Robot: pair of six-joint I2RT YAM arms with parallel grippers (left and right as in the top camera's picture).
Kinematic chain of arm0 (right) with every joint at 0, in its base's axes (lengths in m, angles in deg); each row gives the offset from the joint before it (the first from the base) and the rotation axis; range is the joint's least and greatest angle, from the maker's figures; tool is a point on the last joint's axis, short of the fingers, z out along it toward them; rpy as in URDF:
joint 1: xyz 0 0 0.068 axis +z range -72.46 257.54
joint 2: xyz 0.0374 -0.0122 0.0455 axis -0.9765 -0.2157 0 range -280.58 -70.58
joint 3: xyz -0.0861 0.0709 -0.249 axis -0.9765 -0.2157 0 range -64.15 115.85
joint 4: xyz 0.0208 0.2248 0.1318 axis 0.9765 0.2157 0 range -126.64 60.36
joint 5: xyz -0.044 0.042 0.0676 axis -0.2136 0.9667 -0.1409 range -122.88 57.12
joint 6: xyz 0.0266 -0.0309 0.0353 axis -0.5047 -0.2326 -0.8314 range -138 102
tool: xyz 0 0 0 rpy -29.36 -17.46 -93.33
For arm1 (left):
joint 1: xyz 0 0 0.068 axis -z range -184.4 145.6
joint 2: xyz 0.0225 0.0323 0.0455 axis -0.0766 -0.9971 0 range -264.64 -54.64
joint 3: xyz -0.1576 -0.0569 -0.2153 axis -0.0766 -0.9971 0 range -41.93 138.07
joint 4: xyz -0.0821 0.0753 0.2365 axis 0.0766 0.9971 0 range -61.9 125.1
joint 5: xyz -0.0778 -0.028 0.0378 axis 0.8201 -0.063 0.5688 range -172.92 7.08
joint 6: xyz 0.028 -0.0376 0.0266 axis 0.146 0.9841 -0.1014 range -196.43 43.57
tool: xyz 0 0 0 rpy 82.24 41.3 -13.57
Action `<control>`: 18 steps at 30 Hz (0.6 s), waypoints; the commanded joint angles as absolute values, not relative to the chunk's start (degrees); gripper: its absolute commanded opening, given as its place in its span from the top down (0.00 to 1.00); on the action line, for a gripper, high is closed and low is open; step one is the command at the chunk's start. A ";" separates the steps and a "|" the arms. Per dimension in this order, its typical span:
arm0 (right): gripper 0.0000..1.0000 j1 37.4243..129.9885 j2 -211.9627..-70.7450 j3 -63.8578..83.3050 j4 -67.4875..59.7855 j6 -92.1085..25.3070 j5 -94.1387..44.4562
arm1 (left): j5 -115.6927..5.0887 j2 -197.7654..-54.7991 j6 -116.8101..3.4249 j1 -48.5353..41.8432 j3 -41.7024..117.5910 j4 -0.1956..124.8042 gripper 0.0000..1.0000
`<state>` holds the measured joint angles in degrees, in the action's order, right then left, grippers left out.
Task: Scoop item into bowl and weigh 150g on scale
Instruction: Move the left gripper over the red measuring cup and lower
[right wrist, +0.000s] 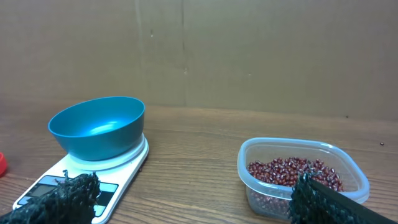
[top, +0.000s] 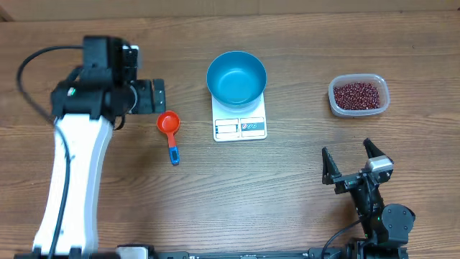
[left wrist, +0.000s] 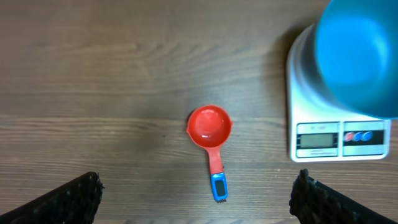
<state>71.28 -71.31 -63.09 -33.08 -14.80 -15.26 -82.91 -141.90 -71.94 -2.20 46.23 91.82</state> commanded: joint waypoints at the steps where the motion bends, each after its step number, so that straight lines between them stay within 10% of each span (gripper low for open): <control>1: 0.00 71.59 -70.75 -63.70 -33.35 -15.00 -15.41 | -82.45 -146.16 -71.28 -2.57 47.85 91.98 0.00; 18: 0.00 71.59 -70.75 -63.70 -33.35 -15.02 -15.41 | -85.01 -164.54 -72.22 -2.94 47.80 91.28 0.01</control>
